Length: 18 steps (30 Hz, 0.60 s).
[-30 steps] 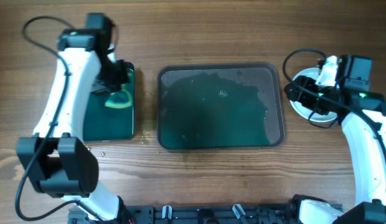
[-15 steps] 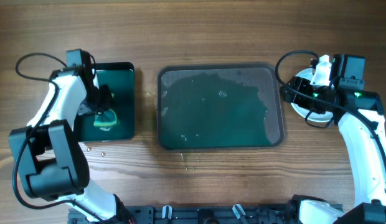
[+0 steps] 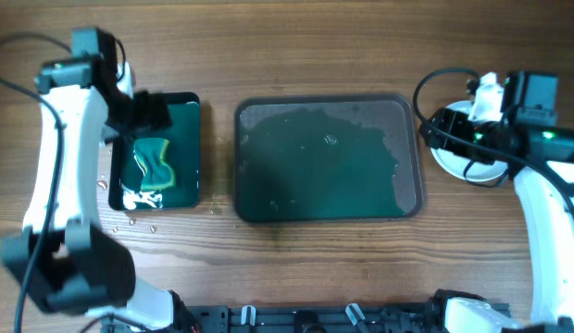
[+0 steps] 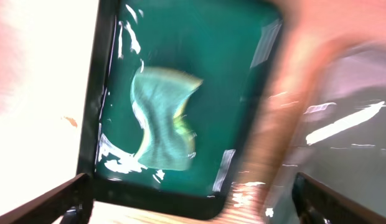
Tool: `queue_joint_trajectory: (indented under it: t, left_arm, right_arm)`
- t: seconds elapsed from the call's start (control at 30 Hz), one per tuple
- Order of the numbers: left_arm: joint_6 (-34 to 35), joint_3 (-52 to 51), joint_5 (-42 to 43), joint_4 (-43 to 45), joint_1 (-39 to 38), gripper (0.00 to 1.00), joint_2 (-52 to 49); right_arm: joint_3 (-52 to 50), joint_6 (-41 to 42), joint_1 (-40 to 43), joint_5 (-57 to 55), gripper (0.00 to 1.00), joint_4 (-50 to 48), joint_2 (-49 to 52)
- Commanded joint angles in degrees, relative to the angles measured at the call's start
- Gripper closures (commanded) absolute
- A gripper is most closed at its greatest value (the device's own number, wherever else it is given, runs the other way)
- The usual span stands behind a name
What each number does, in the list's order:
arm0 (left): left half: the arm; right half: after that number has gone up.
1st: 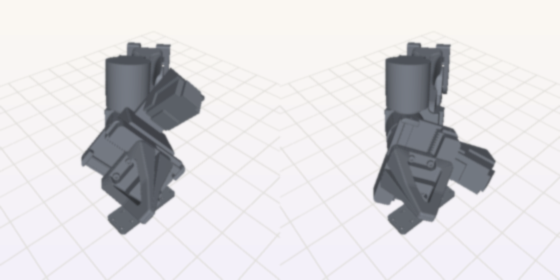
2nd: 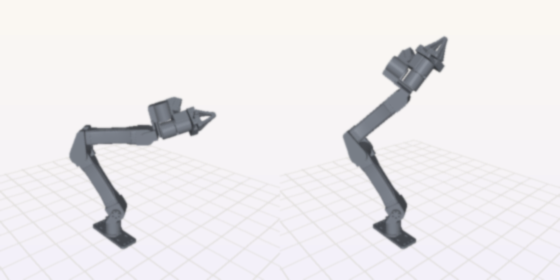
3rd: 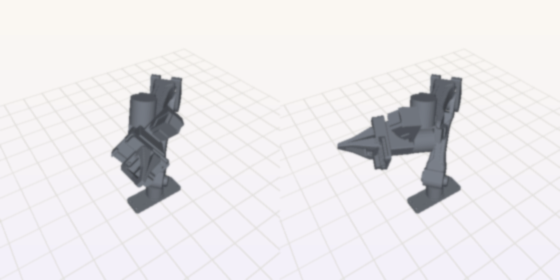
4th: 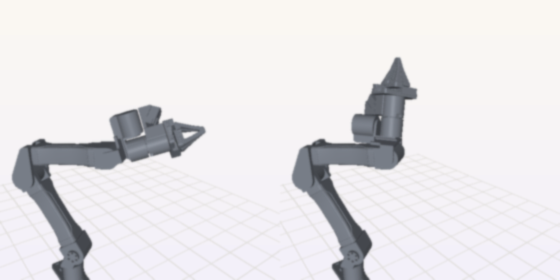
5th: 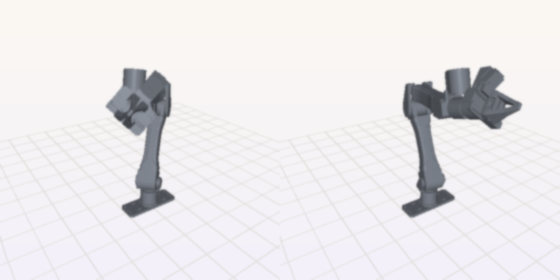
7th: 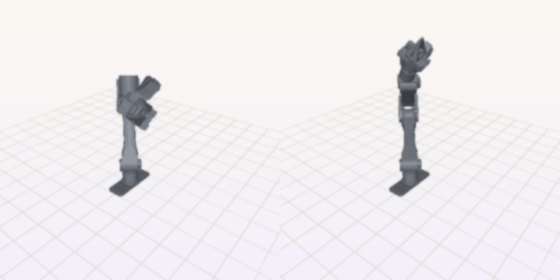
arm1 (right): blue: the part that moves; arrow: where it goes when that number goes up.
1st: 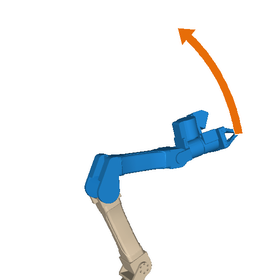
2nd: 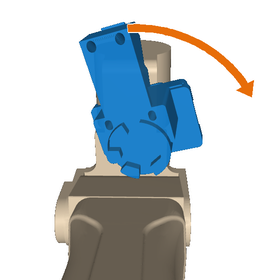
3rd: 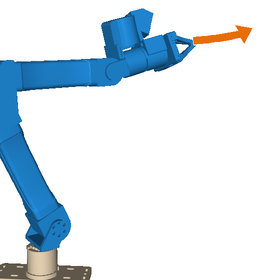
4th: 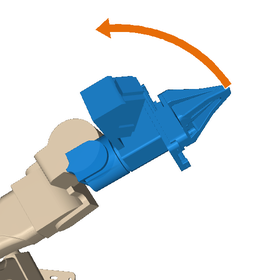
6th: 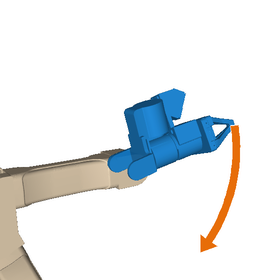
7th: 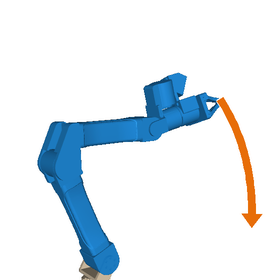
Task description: Clean dirty plates on tray and stack at the side
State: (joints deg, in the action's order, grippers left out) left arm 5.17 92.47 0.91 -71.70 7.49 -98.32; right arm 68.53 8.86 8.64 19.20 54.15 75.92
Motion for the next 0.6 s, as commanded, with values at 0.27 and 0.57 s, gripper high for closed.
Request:
queue_joint_trajectory:
  t: [0.27,0.57]
  left_arm:
    - [-0.26,6.49,4.63,-1.27,-2.89,0.0,13.75]
    - [-0.26,6.49,4.63,-1.27,-2.86,0.0,13.66]
  right_arm:
    - [11.39,-1.81,-0.22,-4.63,0.0,5.7,-18.84]
    - [11.39,2.23,-0.22,-4.61,0.0,6.78,-26.53]
